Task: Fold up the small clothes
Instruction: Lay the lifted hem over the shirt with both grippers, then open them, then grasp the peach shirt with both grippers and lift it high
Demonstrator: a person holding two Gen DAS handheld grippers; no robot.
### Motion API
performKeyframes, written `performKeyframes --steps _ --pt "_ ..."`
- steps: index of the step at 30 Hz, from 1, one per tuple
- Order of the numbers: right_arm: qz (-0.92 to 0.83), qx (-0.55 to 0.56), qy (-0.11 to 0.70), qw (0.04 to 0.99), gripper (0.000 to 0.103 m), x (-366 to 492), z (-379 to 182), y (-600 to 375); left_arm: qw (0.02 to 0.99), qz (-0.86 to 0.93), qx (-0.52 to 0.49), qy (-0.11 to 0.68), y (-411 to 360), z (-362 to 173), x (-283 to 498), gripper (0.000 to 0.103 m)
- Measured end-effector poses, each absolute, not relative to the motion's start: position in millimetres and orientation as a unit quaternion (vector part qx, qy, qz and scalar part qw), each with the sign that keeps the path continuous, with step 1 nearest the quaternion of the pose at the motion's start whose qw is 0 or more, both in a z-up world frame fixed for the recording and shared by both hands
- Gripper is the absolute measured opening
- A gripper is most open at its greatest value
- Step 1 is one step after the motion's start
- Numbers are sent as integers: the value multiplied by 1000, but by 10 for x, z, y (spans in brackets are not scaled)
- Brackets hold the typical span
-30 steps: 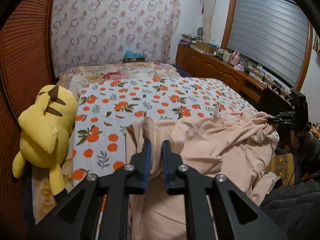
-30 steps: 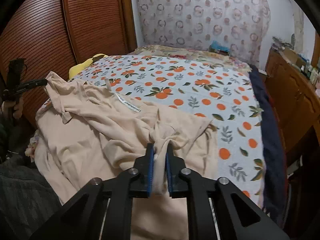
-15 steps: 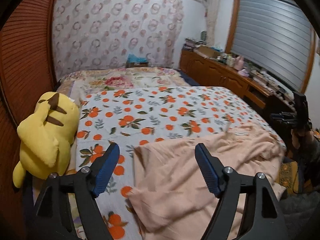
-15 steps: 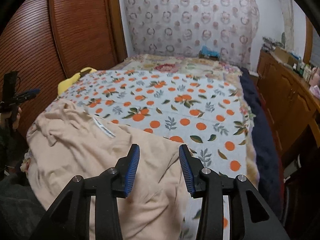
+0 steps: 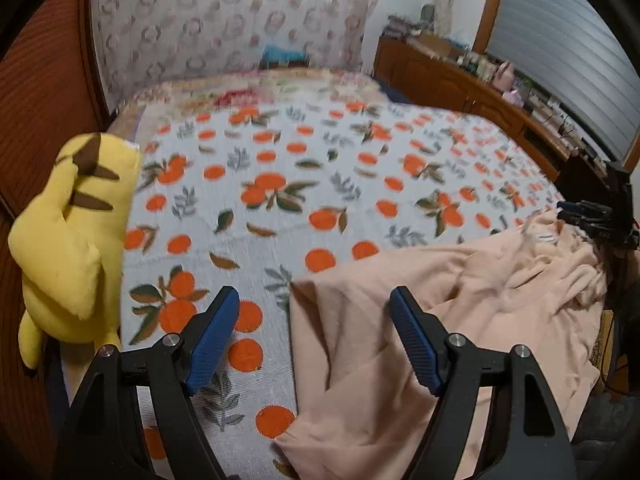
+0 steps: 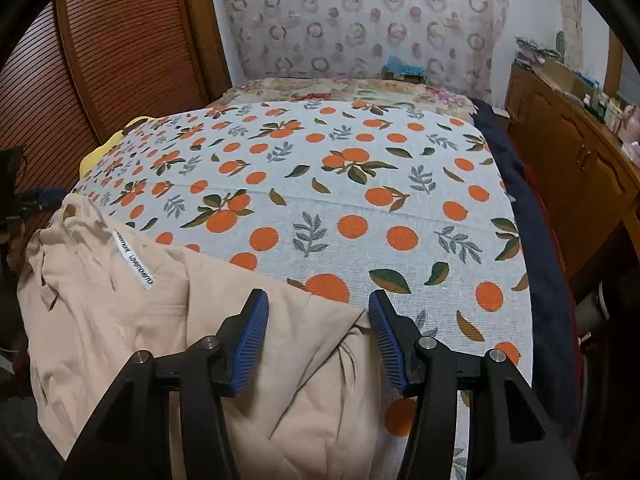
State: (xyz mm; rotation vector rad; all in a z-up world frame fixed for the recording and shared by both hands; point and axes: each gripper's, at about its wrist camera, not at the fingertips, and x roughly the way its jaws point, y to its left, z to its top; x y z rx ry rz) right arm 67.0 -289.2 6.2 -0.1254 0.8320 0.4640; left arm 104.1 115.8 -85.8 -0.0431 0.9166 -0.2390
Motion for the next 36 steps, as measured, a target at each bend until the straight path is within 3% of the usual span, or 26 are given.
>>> performKeyframes --steps 2,5,11,13,14,16,17,19,23,36 --pt "224 -60 407 884 54 686 34 -2863 886 -120 -22 448 1145 -910 1067 78" --pt "226 -62 406 883 54 716 16 -2852 878 -132 -27 459 1137 -977 1083 61" --pt "232 -75 406 881 54 700 -23 -2763 875 -154 -24 459 1068 -966 1078 45" --pt "237 -80 408 878 54 673 -24 -2736 874 -159 -18 459 1023 -960 1075 35" --pt "238 -85 408 877 51 663 -27 -2725 872 -166 -18 460 1004 -959 1076 31" --pt "243 -99 405 876 25 626 -28 -2681 871 -174 -20 460 982 -956 1077 11" --pt "252 -99 407 873 16 613 -26 -2666 872 -176 -20 457 969 -947 1069 9" --pt "262 -107 402 871 12 555 -12 -2624 883 -164 -25 438 969 -875 1013 6" --pt "278 -96 370 881 11 356 135 -2666 907 -165 -43 384 973 -591 736 5" --pt "267 -67 219 936 10 -518 1337 -3181 954 -186 -54 230 970 579 116 5"
